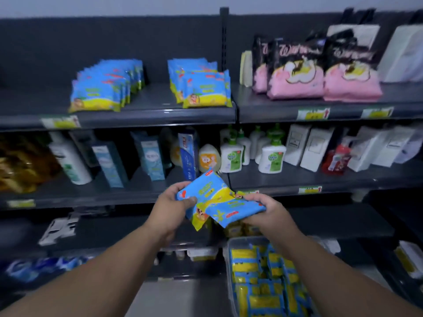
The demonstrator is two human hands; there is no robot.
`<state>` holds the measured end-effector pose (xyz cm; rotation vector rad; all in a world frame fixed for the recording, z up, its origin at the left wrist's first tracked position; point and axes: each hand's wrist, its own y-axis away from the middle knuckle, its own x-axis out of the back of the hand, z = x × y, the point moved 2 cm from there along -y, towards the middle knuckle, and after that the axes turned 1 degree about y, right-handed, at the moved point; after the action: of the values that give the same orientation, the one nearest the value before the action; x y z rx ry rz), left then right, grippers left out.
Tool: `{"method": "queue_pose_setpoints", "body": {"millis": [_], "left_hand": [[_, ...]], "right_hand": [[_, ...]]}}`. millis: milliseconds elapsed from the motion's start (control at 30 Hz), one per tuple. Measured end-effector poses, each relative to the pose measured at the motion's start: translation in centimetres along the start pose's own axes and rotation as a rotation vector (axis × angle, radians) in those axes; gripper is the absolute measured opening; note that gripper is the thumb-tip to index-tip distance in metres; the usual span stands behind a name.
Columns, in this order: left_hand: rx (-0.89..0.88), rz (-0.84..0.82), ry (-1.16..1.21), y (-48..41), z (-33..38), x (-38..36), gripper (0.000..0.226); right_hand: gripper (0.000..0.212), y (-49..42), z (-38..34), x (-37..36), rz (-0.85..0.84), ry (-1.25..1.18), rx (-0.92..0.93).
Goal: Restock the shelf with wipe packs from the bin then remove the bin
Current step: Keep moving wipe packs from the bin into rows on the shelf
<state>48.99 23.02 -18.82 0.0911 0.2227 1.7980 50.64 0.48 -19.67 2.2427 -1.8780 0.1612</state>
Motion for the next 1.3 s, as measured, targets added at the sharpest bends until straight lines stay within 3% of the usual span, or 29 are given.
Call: {"method": "queue_pose_setpoints", "body": {"millis": [133,333,433,533,767,900,1000,1167,1300], "left_hand": [[-0.085,0.080,0.015,1.8,4.8,4.6,0.028],[-0.157,0.199,-0.028,3.7,10.1,14.0,0.026],[-0.155,0.215,-0.042,4.4,11.9,18.7,0.026],[-0.183,0.226,-0.048,4.8,14.0,24.6,0.027],[-0.276,0.268,-0.061,4.7,18.2,35.8,0.027],[-0.293,0.244,-0.041,3.9,19.7,39.3,0.026],[-0.300,0.235,-0.044,2.7,20.6,41.0,0.028],[-0.314,0.213,-0.036,-0.7,22.5,42.4,0.029],[-0.343,0.222,-0.123,-4.6,24.5,43.2,0.031]], "right_hand": [[0.043,0.4,-4.8,-4.2,-0.233,-0.163,-0.074],[0.043,-0.2,-12.3,-11.7,-0.372,-0.442,-0.047],[0.050,-0.2,-15.7,-15.5,-0.399,-0.475,-0.028],[0.073,-0.8,-19.0,-21.2,-0.371,-0.387,0.005],[0.095,-3.0,-25.7,-32.0,-0.299,-0.370,0.070],[0.039,-3.2,-27.4,-36.9,-0.305,-0.437,-0.058],[0.018,-3.6,-28.4,-39.5,-0.332,-0.516,-0.160],[0.012,-7.0,-30.7,-41.5,-0.337,-0.611,-0.235],[0.013,-11.3,-32.4,-41.8,-0.392,-0.506,-0.170]]}}
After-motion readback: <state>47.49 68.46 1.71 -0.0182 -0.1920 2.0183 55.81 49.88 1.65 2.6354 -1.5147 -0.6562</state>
